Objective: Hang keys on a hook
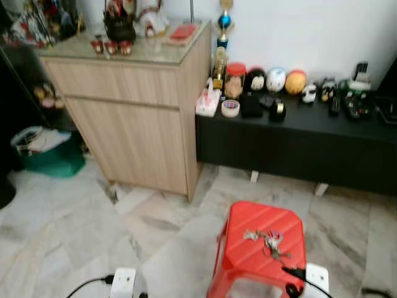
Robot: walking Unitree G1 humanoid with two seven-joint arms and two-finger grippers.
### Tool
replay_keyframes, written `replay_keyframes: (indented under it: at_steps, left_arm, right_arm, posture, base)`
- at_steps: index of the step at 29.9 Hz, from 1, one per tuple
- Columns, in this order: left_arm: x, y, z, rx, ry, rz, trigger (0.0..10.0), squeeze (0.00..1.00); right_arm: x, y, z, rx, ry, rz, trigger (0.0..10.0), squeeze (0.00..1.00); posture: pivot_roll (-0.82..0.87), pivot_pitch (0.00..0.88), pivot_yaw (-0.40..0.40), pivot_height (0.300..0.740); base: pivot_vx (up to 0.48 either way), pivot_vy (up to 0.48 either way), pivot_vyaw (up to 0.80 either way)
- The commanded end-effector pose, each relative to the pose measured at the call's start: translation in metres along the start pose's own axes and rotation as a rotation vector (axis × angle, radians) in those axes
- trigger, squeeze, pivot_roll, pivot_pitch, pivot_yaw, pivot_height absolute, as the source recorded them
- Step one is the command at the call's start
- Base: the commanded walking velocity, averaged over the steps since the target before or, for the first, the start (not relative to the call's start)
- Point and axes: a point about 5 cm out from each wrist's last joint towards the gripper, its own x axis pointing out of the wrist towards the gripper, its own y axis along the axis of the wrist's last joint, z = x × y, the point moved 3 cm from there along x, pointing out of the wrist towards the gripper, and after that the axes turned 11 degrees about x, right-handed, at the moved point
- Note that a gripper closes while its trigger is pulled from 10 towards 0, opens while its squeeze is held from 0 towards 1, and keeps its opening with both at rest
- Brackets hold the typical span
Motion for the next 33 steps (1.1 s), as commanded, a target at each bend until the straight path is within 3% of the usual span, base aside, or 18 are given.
replay_keyframes:
  at_steps: [1,21,33]
  left_arm:
    - [-0.0007,-0.0038,-0.0041,0.014,0.01,-0.015,10.0,0.0]
    - [-0.0002,-0.0019,-0.0032,-0.001,0.007,-0.01,10.0,0.0]
    - [-0.0002,-0.0018,-0.0028,-0.007,0.002,-0.009,10.0,0.0]
  right_arm:
    - [0.0007,-0.0019,-0.0075,0.001,0.016,-0.008,10.0,0.0]
    - [0.0007,-0.0024,-0.0079,0.013,0.021,-0.012,10.0,0.0]
    - [0.0007,-0.0019,-0.007,0.007,0.014,-0.008,10.0,0.0]
  posture:
    - [0.0,0.022,-0.001,0.74]
    - [0.0,0.022,-0.001,0.74]
    - [0.0,0.022,-0.002,0.74]
  base:
    - [0.0,0.0,0.0]
    - [0.0,0.0,0.0]
    - [0.0,0.0,-0.78]
